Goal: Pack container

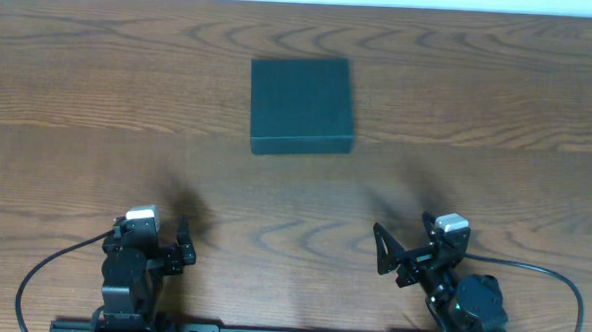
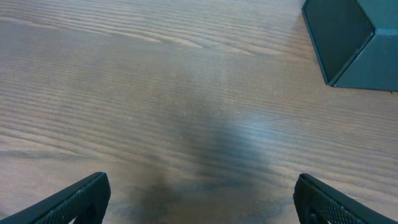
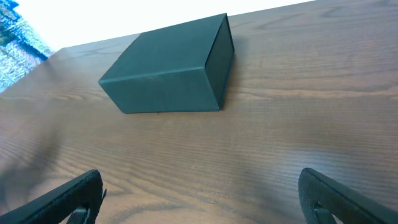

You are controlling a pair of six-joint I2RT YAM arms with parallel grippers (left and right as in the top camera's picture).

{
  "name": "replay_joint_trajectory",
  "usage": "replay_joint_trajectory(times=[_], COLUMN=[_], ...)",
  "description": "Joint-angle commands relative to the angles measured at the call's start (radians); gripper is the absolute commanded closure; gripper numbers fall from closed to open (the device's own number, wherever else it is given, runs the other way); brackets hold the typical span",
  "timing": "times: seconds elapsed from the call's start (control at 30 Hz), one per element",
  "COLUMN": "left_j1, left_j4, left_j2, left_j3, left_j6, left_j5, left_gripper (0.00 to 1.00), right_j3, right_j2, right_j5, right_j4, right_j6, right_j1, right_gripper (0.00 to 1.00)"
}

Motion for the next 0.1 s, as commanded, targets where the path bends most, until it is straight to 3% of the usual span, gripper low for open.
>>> replay_joint_trajectory(times=[0.0,0.07], left_j1=[0.000,0.000], left_j4=[0.000,0.000], left_j2=[-0.006,-0.006], left_j3=[-0.009,-0.009], left_j6=[0.011,0.011], left_j5=[0.008,0.008], left_gripper=[0.05,0.05], right_j3=[-0.004,-0.004], right_j2=[-0.008,-0.008], right_j5=[0.001,0.001], right_j4=[-0.001,-0.001], right_j6=[-0.004,-0.004], right_j1=[0.009,0.009], right_gripper=[0.01,0.01])
